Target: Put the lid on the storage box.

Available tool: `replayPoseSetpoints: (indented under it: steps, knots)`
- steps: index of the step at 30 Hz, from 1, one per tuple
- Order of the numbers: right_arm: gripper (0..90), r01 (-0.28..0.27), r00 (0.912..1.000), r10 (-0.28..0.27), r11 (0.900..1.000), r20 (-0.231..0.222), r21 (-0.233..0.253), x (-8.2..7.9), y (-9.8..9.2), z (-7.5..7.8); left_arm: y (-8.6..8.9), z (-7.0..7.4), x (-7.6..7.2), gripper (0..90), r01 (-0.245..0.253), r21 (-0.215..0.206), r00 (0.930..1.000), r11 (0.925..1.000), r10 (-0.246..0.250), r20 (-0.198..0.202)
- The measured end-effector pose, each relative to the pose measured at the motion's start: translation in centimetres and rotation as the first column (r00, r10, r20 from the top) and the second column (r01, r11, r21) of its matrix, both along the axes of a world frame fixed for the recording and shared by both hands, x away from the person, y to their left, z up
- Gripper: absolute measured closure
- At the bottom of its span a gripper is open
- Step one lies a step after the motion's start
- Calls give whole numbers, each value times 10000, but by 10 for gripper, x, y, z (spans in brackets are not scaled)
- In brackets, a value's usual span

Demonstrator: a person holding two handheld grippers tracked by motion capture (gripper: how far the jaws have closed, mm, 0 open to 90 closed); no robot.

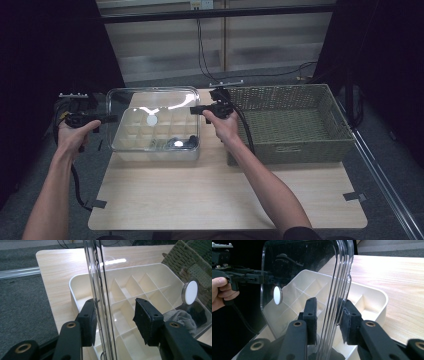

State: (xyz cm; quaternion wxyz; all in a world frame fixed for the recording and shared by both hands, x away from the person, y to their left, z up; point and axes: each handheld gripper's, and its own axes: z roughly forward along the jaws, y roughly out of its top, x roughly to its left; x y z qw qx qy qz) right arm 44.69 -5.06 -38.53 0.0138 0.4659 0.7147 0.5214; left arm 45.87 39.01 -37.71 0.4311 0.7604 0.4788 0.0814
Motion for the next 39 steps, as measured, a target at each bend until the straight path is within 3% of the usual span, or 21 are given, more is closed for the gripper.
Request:
replayPoseSetpoints:
  steps: [39]
  knots:
    - [620, 248, 9997, -251, 9988, -75, -420, 10, 6, -10, -1, -12, 6, 497, 188, 129, 9992, 9997, -183, -367]
